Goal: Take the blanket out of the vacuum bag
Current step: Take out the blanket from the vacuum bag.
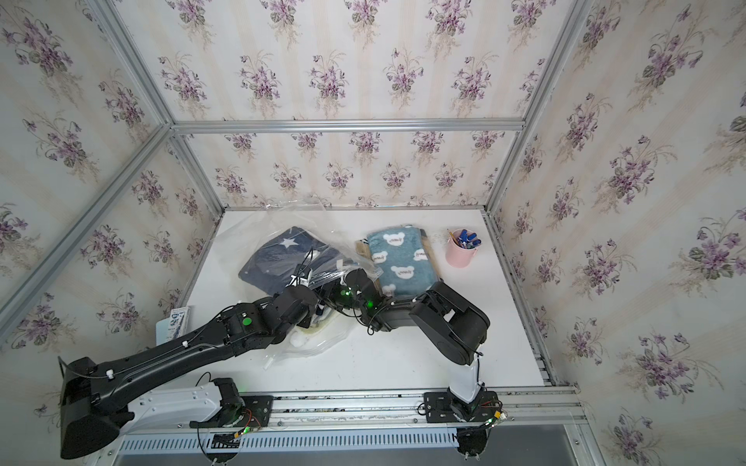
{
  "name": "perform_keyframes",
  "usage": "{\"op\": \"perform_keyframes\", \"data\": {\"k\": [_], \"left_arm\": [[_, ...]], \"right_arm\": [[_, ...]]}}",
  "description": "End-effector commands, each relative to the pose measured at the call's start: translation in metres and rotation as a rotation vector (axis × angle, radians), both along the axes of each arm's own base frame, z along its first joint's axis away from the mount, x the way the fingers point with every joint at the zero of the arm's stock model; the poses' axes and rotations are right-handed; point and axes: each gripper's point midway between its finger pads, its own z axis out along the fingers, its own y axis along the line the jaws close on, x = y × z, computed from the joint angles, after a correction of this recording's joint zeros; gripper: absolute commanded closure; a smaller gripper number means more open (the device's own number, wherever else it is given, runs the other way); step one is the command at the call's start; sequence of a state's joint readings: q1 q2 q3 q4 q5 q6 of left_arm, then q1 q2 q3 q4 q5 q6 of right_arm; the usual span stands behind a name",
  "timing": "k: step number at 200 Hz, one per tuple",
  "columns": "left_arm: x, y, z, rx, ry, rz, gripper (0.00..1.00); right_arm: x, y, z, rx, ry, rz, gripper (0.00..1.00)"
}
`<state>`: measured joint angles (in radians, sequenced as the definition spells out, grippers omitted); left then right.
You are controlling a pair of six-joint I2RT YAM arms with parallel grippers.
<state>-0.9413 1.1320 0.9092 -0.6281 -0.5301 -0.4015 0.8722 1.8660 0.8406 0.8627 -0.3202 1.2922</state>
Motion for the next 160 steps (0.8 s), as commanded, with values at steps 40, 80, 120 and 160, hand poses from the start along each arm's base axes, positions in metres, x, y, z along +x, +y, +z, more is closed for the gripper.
{"op": "perform_keyframes", "data": {"k": [40, 80, 120, 160], "left_arm": [[0.000, 0.000, 0.003, -0.005, -0.008, -0.003, 0.93], [0.000, -0.002, 0.002, -0.013, -0.006, -0.008, 0.93], [0.000, -0.002, 0.000, -0.021, -0.002, -0.008, 0.93], [-0.001, -0.001, -0.002, -0.015, -0.002, -0.005, 0.93]], "right_arm": [[0.005, -0.018, -0.019, -0.007, 0.090, -0.073, 0.33], [0.009, -0.023, -0.029, 0.006, 0.121, -0.094, 0.24], [0.023, -0.016, -0.022, 0.086, 0.104, -0.121, 0.23], [0.026, -0.009, -0.014, 0.128, 0.092, -0.118, 0.43]]}}
